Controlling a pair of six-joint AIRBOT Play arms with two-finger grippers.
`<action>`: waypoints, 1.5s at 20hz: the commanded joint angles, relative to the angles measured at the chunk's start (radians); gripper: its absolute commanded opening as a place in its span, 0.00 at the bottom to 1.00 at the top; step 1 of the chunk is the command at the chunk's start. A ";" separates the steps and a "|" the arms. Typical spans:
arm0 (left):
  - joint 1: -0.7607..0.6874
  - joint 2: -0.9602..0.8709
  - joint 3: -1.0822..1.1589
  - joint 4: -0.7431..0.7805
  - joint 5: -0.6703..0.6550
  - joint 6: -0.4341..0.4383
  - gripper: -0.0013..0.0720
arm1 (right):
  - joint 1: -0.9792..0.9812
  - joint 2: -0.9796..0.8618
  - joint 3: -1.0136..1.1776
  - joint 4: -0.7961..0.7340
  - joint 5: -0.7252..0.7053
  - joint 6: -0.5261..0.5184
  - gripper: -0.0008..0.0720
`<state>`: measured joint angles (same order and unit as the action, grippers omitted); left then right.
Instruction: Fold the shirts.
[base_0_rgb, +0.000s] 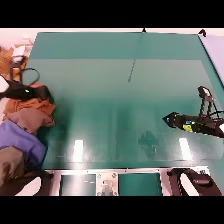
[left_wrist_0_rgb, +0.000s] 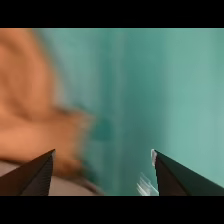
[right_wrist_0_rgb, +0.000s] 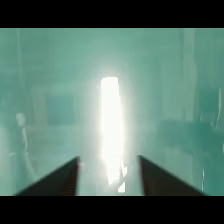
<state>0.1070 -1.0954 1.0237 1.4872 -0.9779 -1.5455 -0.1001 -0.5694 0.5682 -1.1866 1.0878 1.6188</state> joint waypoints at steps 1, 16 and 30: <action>0.135 -0.161 0.079 0.126 0.095 0.032 1.00 | 0.000 0.000 0.000 0.000 -0.104 -0.001 0.70; 0.171 -0.479 0.353 -0.045 -0.094 0.148 0.04 | 0.000 0.001 0.000 0.001 -0.114 0.000 0.70; -0.672 -0.465 0.841 -0.423 -0.269 0.053 0.04 | -0.121 0.000 0.019 0.002 -0.110 0.000 0.70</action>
<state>-0.3859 -1.5055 1.8542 1.0958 -1.2900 -1.4563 -0.1810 -0.5694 0.5808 -1.1862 0.9749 1.6180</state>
